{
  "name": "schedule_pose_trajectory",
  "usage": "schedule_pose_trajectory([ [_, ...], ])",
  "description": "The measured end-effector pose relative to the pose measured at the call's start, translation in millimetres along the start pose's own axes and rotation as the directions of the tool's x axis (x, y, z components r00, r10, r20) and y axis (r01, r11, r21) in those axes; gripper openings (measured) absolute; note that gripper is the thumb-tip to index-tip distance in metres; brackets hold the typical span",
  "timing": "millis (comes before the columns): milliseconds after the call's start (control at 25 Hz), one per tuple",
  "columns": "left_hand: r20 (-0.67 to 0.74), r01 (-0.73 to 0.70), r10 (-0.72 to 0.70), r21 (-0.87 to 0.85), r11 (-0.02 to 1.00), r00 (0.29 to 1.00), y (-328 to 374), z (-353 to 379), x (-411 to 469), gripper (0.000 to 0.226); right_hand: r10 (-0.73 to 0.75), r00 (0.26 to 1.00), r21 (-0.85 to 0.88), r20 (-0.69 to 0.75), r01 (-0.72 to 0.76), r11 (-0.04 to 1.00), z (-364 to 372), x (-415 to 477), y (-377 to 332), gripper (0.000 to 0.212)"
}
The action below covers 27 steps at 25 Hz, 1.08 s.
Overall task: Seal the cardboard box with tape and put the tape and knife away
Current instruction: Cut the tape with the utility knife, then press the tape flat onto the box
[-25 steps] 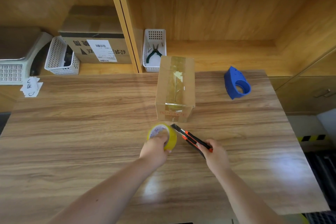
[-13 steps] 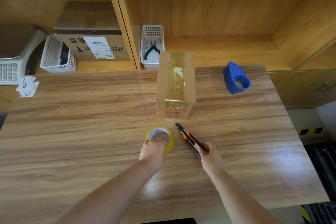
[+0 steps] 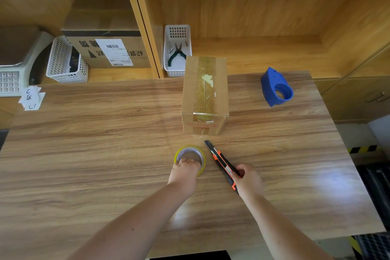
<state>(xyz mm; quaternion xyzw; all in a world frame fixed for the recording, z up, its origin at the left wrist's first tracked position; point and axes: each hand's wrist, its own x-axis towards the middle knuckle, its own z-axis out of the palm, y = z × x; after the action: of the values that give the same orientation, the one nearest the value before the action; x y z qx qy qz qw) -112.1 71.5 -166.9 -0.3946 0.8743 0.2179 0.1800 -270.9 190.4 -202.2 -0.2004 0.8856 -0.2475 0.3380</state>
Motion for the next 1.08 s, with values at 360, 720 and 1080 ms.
schedule_pose_trajectory([
  [360,0.065,-0.018,0.028,-0.146,0.989,0.998,-6,-5,-1,0.019,-0.012,1.000,0.014,-0.005,0.012,1.000,0,0,3,0.011],
  [720,-0.279,0.032,-0.123,-0.309,0.950,0.952,-43,-66,5,0.077,-0.353,0.928,0.064,-0.118,0.362,0.930,-39,9,-62,0.046],
  [1080,-0.490,-0.057,-0.114,-0.321,0.945,0.864,-26,-130,29,0.105,-0.747,0.663,-0.230,-0.045,0.721,0.654,-57,12,-155,0.072],
])
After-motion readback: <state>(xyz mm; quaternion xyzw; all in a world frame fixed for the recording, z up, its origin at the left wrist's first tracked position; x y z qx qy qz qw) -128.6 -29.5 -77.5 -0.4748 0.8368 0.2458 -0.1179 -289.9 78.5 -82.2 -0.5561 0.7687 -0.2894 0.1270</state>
